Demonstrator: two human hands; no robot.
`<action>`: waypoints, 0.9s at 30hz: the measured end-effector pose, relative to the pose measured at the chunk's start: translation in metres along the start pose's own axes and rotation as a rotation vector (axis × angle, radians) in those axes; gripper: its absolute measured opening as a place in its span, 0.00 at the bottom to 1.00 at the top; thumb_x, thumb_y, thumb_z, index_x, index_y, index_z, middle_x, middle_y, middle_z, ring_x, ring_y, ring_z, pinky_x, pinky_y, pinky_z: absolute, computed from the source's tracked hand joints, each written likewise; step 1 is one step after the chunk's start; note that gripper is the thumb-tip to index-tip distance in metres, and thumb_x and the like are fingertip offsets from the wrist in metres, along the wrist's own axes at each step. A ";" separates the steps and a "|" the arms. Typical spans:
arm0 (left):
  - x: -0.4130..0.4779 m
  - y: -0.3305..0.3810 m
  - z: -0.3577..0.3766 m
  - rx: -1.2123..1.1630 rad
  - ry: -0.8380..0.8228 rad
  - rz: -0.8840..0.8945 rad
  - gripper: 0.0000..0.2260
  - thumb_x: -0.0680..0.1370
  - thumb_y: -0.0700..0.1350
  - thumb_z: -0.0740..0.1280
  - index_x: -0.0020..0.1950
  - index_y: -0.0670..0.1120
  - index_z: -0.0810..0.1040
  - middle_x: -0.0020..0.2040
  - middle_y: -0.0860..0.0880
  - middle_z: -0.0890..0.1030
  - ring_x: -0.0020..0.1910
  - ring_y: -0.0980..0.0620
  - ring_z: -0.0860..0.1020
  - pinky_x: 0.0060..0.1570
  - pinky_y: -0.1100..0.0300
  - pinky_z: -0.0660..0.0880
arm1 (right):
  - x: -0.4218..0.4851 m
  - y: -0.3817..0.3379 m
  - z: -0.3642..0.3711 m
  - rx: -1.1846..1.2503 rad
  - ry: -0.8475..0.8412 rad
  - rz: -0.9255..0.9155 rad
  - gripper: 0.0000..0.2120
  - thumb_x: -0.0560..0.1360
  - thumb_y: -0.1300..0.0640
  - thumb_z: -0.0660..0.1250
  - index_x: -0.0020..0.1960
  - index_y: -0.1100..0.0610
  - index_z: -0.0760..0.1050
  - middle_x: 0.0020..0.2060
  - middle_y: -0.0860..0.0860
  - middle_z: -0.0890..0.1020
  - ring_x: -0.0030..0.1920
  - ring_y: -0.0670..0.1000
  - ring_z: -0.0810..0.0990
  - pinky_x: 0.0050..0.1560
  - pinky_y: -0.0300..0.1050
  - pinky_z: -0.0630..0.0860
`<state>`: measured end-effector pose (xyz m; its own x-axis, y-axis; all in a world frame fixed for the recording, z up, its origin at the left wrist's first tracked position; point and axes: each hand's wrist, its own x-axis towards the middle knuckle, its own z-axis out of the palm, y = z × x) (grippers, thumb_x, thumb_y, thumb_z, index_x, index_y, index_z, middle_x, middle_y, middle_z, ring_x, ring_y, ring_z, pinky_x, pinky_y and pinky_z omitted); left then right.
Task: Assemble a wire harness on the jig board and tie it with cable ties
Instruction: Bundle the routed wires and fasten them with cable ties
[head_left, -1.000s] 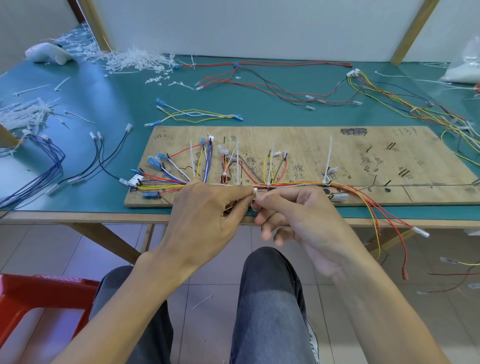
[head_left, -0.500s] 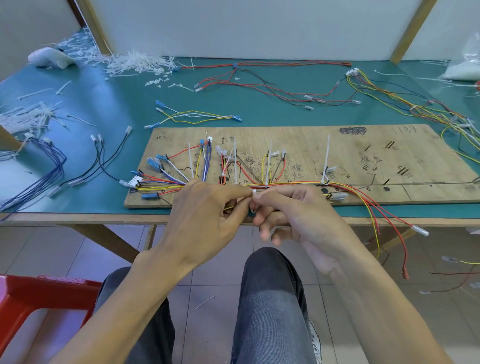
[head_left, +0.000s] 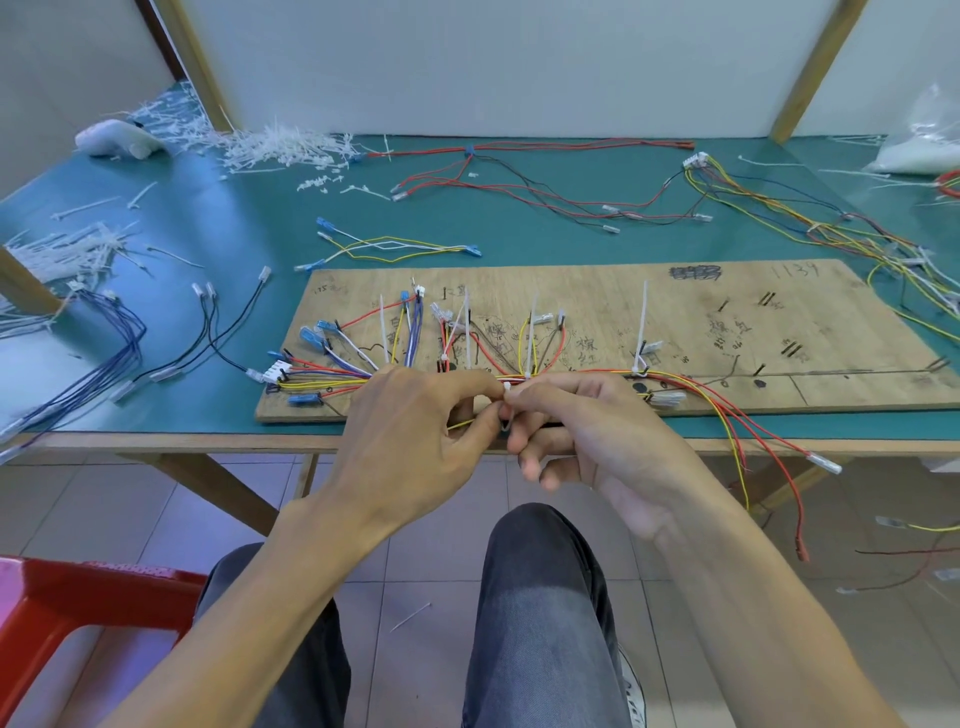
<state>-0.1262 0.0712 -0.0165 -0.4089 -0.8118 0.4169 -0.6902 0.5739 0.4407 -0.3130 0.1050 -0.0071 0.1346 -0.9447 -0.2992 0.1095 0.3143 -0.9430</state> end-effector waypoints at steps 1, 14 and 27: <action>0.000 0.000 0.000 0.002 0.003 0.009 0.06 0.79 0.55 0.68 0.50 0.60 0.84 0.26 0.54 0.68 0.29 0.51 0.67 0.32 0.59 0.60 | 0.000 0.001 0.000 0.010 0.001 -0.004 0.08 0.81 0.56 0.71 0.47 0.59 0.84 0.36 0.58 0.82 0.29 0.52 0.79 0.26 0.41 0.73; -0.002 -0.002 0.001 0.021 0.008 0.052 0.10 0.82 0.53 0.65 0.45 0.55 0.83 0.28 0.52 0.69 0.33 0.48 0.65 0.34 0.55 0.62 | 0.000 0.018 0.013 0.062 0.199 -0.183 0.08 0.80 0.57 0.74 0.55 0.61 0.82 0.36 0.60 0.85 0.25 0.53 0.79 0.24 0.41 0.74; 0.016 -0.001 -0.018 -0.075 -0.020 -0.028 0.09 0.78 0.53 0.64 0.49 0.57 0.84 0.39 0.60 0.81 0.41 0.58 0.78 0.42 0.59 0.74 | -0.001 0.013 0.014 0.109 0.178 -0.144 0.05 0.79 0.60 0.74 0.52 0.60 0.87 0.35 0.58 0.84 0.26 0.50 0.80 0.27 0.41 0.77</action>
<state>-0.1214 0.0597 0.0043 -0.4023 -0.8291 0.3884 -0.6553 0.5570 0.5103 -0.2976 0.1112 -0.0174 -0.0651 -0.9790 -0.1932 0.2220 0.1745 -0.9593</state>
